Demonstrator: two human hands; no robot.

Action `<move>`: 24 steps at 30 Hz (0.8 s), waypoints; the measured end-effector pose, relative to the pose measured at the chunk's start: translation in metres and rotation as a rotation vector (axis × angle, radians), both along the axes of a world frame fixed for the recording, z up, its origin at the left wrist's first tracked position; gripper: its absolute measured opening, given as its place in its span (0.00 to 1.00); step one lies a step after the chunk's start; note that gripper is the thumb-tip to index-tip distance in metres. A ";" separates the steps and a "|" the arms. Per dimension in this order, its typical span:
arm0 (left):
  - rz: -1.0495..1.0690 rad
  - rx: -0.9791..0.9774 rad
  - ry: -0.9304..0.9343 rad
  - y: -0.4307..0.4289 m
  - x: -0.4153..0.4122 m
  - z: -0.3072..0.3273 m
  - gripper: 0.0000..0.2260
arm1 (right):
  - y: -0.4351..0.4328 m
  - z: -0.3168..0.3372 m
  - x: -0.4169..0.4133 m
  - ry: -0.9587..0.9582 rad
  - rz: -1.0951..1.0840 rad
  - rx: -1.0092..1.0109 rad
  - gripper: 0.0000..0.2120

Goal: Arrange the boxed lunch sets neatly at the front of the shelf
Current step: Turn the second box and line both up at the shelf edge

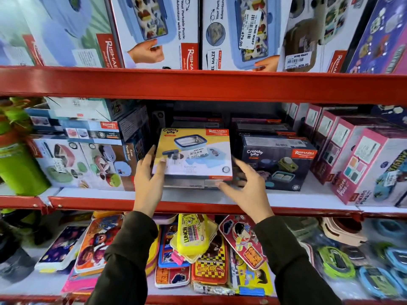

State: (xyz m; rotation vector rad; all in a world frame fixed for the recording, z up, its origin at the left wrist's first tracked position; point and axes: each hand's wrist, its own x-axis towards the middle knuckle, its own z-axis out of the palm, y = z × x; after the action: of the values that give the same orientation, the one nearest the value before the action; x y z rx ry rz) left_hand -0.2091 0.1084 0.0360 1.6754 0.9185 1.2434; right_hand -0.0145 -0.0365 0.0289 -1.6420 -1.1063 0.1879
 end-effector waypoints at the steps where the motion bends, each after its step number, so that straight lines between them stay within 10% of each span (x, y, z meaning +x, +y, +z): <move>1: -0.037 -0.003 -0.037 -0.001 -0.003 0.001 0.24 | 0.000 0.002 0.000 0.013 -0.004 -0.001 0.35; 9: -0.331 0.044 -0.015 0.002 -0.033 -0.011 0.30 | 0.002 0.025 0.005 0.205 -0.089 0.099 0.10; 24: -0.052 0.055 0.004 0.019 -0.007 -0.006 0.18 | 0.015 0.004 -0.001 0.144 -0.077 0.069 0.22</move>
State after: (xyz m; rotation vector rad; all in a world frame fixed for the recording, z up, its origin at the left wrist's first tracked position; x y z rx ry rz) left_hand -0.2156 0.1272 0.0302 1.7345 0.8449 1.2405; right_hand -0.0156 -0.0220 0.0329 -1.5810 -0.9292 0.2123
